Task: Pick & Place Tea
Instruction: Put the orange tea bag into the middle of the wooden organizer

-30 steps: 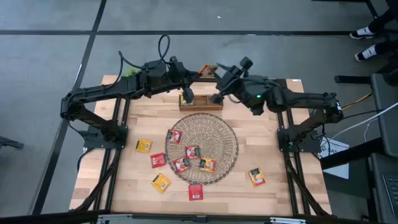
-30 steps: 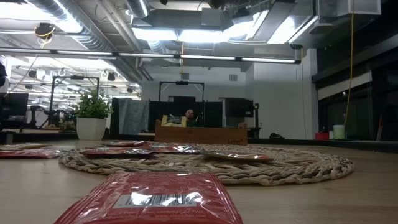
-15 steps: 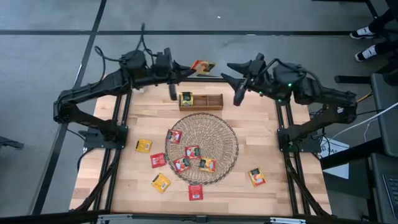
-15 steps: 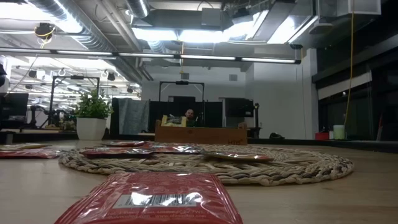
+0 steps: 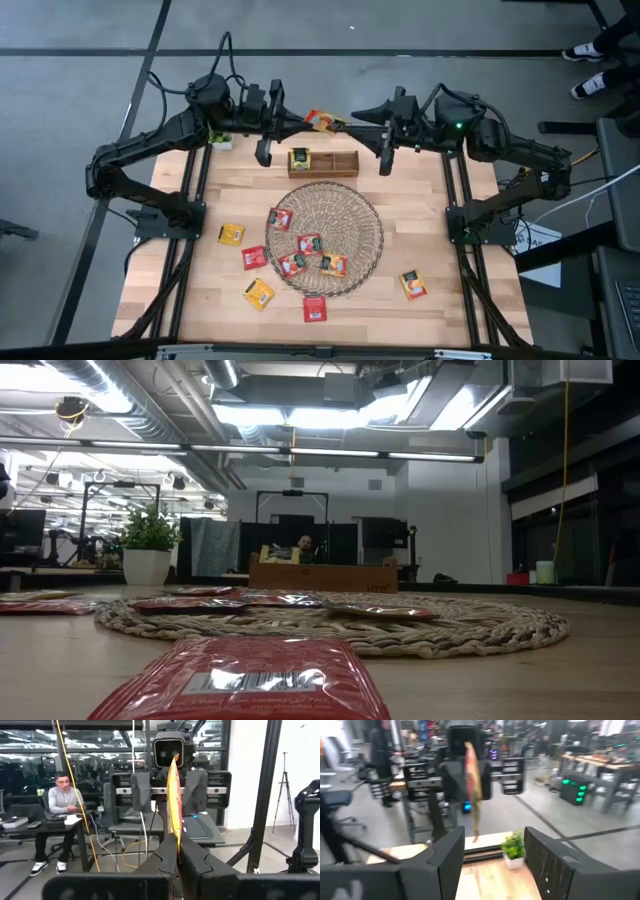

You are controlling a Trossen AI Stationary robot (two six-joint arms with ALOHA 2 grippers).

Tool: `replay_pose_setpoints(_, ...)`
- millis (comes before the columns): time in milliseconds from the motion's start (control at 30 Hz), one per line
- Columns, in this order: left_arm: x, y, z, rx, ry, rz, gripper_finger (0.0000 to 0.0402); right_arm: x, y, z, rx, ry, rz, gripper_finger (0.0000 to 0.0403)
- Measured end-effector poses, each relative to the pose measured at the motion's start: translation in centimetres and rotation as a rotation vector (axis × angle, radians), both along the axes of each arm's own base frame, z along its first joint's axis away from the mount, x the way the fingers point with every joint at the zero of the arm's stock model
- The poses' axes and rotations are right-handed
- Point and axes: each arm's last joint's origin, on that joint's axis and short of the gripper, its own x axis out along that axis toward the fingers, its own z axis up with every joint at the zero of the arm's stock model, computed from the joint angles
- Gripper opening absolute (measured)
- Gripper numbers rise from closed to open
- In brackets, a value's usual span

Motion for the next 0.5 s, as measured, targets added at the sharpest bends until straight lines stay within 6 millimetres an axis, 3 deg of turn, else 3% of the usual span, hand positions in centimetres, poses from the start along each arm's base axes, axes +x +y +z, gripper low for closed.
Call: replay_pose_setpoints(500,0.2,0.1,-0.1,0.003,0.002,0.026,0.0002,2.4,-1.0,-1.0,0.006,0.0,0.079,0.0204)
